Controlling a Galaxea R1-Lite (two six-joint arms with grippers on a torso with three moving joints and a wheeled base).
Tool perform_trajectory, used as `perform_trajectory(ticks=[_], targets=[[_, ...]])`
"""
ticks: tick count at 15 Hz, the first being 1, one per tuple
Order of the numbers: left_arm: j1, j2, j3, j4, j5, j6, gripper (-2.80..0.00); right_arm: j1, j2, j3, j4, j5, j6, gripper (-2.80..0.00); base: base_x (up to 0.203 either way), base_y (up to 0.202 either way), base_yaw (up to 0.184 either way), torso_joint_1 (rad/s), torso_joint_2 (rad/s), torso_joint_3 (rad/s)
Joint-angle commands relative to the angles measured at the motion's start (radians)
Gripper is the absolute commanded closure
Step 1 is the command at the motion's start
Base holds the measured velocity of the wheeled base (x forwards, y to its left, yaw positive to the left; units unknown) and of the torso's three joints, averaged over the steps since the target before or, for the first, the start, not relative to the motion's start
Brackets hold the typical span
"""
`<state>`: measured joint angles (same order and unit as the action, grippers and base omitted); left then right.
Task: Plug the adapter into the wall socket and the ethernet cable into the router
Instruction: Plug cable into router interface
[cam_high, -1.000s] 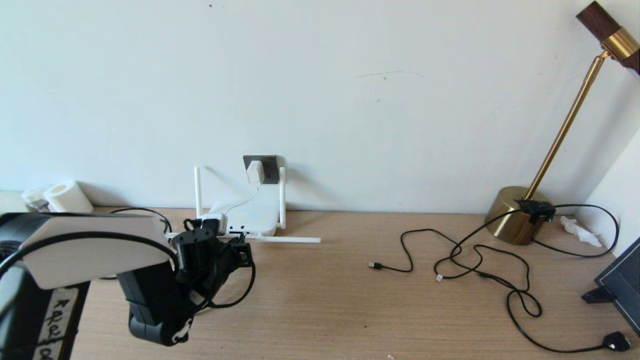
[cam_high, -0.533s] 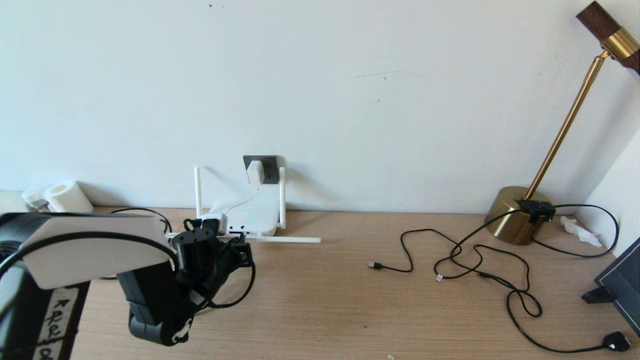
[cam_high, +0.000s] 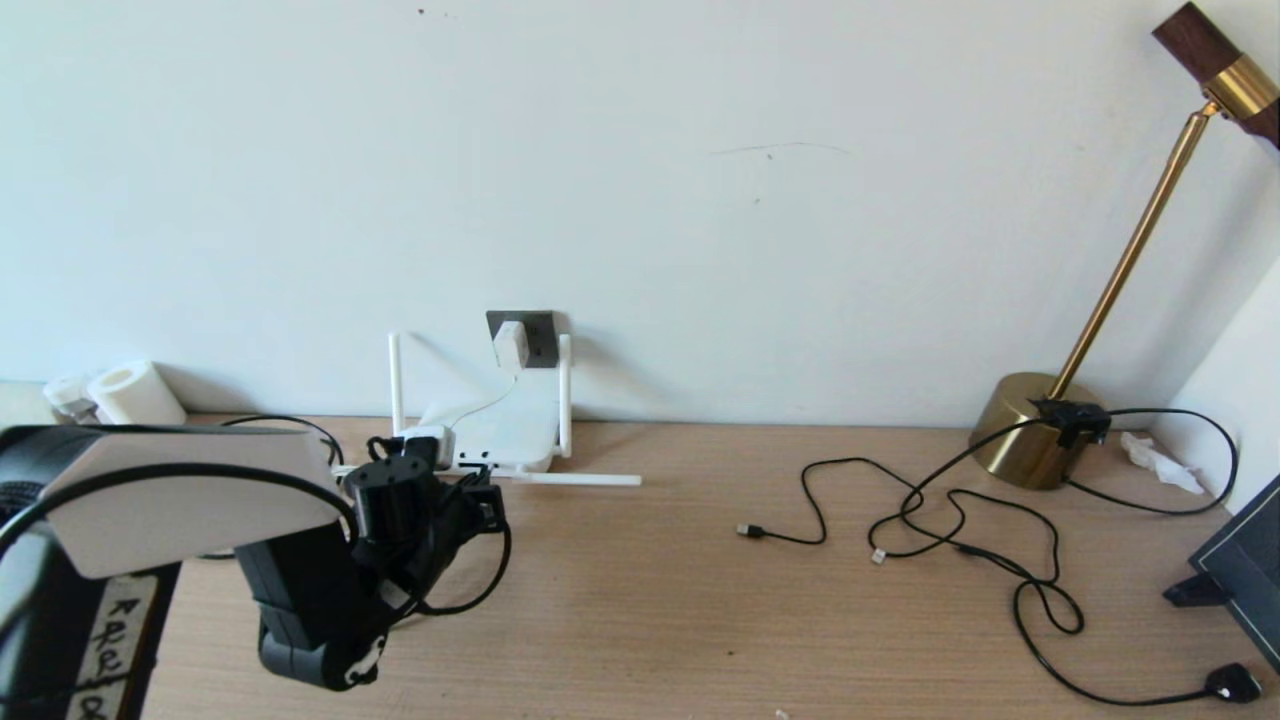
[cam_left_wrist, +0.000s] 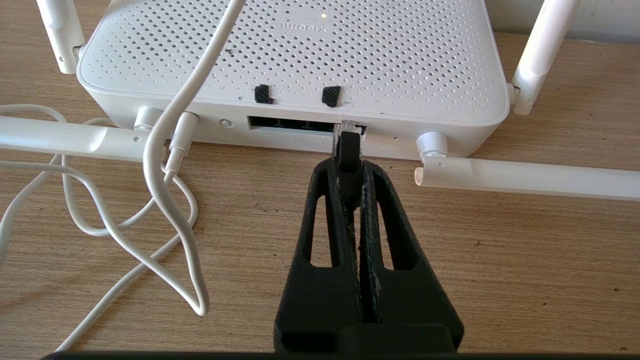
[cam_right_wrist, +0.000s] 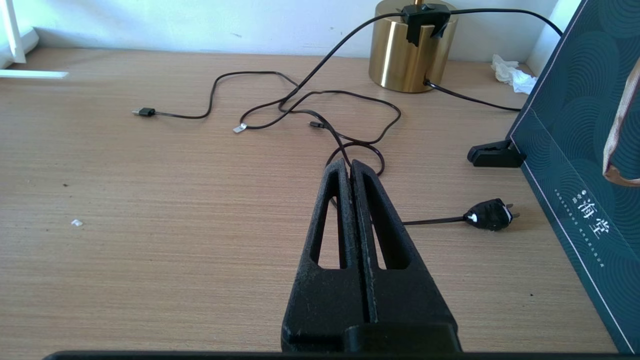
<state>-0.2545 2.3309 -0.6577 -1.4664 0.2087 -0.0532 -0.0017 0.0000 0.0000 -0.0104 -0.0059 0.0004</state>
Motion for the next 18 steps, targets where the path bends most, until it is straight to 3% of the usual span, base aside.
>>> perform_trajectory(ticks=[1, 18], targets=[[0.000, 0.002, 0.000, -0.009, 0.001, 0.000, 0.00, 0.000, 0.001, 0.000, 0.000, 0.000, 0.000, 0.00, 0.000, 0.000, 0.000, 0.000, 0.00, 0.000], [0.000, 0.015, -0.010, -0.009, 0.002, 0.000, 0.00, 0.000, 0.000, 0.000, 0.000, 0.000, 0.000, 0.00, 0.000, 0.000, 0.000, 0.000, 0.00, 0.000]])
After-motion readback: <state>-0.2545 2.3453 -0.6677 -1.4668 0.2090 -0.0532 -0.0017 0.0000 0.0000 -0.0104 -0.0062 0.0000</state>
